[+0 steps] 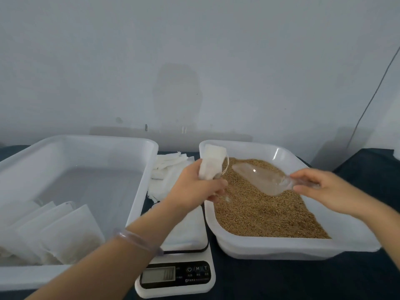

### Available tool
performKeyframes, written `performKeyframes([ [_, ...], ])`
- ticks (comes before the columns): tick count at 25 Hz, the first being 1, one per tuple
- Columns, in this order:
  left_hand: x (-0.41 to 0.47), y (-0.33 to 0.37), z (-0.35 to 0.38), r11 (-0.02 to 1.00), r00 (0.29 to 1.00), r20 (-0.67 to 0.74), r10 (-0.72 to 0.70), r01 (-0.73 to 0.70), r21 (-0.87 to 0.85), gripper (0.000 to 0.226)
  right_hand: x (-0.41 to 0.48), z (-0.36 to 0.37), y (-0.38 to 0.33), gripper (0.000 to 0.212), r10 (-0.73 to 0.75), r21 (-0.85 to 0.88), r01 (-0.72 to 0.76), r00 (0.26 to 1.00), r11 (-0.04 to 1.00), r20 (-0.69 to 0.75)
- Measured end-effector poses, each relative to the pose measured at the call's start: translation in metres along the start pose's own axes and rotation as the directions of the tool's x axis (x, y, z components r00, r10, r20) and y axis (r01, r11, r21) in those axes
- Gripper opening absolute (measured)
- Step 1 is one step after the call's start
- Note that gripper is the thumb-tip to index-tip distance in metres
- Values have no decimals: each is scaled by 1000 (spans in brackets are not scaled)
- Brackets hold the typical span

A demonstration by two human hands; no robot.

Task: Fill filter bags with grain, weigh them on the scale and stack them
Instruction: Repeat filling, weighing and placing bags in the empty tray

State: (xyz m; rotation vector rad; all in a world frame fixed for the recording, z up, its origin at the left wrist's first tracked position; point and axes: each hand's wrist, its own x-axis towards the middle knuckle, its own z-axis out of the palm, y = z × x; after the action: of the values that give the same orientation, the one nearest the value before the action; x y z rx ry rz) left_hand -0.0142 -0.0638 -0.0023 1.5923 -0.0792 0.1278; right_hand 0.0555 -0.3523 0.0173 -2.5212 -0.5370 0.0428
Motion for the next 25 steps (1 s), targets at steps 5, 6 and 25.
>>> performKeyframes([
  [5,-16,18,-39,997,996,94,4,2,-71,35,8,47,15,17,162,-223,-98,944,970,289],
  [6,-18,20,-47,997,994,110,-6,14,-72,37,9,50,16,18,201,-269,-113,924,956,325],
  [25,-20,-9,-87,669,994,17,110,-87,738,21,42,122,-159,17,-288,232,284,957,930,-15],
])
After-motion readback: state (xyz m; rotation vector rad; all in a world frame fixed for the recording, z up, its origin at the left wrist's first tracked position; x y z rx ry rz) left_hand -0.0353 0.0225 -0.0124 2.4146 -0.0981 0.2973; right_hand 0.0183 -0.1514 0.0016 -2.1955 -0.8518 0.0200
